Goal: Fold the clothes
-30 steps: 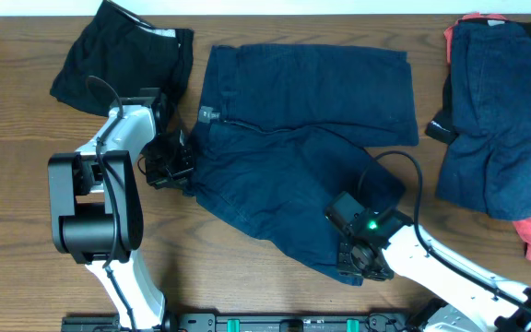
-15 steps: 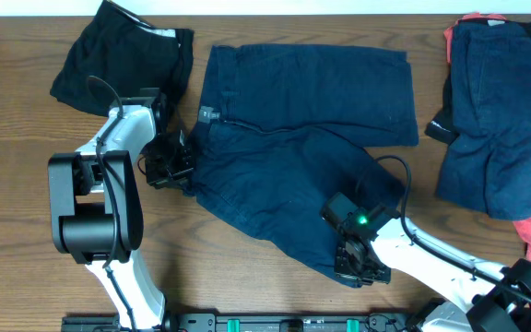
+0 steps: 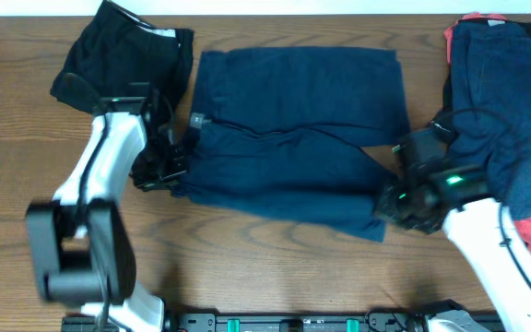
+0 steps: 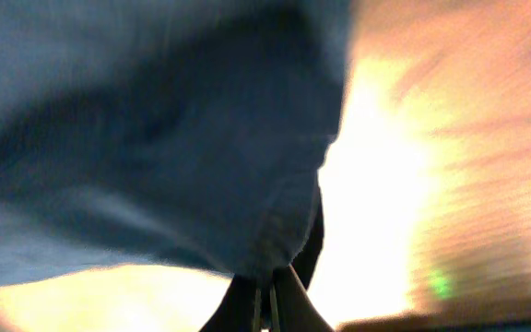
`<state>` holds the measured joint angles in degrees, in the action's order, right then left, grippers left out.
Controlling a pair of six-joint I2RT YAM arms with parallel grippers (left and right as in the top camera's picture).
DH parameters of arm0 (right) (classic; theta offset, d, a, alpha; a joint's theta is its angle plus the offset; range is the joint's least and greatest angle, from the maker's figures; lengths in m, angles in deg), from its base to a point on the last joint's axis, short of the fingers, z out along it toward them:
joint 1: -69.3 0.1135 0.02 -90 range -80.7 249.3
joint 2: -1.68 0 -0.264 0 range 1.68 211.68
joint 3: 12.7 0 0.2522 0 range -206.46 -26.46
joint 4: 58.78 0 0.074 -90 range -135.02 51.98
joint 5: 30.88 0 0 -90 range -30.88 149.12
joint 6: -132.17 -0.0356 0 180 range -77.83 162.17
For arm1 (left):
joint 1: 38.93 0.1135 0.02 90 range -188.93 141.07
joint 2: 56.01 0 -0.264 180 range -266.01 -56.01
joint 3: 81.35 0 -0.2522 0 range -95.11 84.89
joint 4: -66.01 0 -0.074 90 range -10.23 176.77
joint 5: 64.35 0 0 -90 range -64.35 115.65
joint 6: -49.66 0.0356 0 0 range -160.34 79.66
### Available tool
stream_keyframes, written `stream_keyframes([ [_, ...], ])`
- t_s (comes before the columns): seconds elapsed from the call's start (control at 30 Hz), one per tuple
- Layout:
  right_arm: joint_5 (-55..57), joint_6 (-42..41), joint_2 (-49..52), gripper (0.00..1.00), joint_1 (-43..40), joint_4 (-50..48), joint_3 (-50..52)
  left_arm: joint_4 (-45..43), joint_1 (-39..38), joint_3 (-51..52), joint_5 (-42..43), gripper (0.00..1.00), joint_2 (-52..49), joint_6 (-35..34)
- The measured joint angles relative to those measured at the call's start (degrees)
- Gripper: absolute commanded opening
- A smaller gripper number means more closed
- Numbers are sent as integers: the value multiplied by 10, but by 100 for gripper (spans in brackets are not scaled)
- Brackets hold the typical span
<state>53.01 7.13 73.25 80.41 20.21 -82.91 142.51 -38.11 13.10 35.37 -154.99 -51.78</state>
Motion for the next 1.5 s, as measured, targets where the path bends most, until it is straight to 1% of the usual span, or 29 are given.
stream_keyframes([
  [0.17, -37, 87, 0, 1, -92, 30, -76, 17, -11, 0, 3, 6, 114, -22],
  [0.3, -63, 142, 0, 1, -136, 59, -152, 24, -15, 0, 14, 6, 186, -38],
  [0.43, -63, 178, -1, 1, -152, 83, -216, 34, -14, 0, 10, 6, 232, -45],
  [0.57, -58, 207, -1, 1, -154, 123, -257, 48, -14, 0, 4, 6, 264, -50],
  [0.77, -52, 233, -5, 1, -167, 171, -282, 60, -21, 0, -3, 6, 335, -50],
  [0.9, -51, 242, -24, 1, -177, 196, -301, 78, -22, 0, -2, 6, 380, -50],
  [1.07, -39, 257, -61, 1, -183, 204, -350, 95, -23, 0, 2, 6, 416, -51],
  [1.17, 7, 266, -76, 1, -196, 193, -366, 104, -17, 0, -31, 6, 434, -50],
  [1.23, 18, 268, -74, 1, -197, 189, -367, 104, -17, 0, -46, 6, 441, -51],
  [1.33, 24, 276, -47, 1, -197, 179, -368, 103, -17, 0, -64, 6, 441, -51],
  [1.5, 26, 286, 39, 1, -196, 165, -368, 94, -17, 0, -76, 6, 412, -51],
])
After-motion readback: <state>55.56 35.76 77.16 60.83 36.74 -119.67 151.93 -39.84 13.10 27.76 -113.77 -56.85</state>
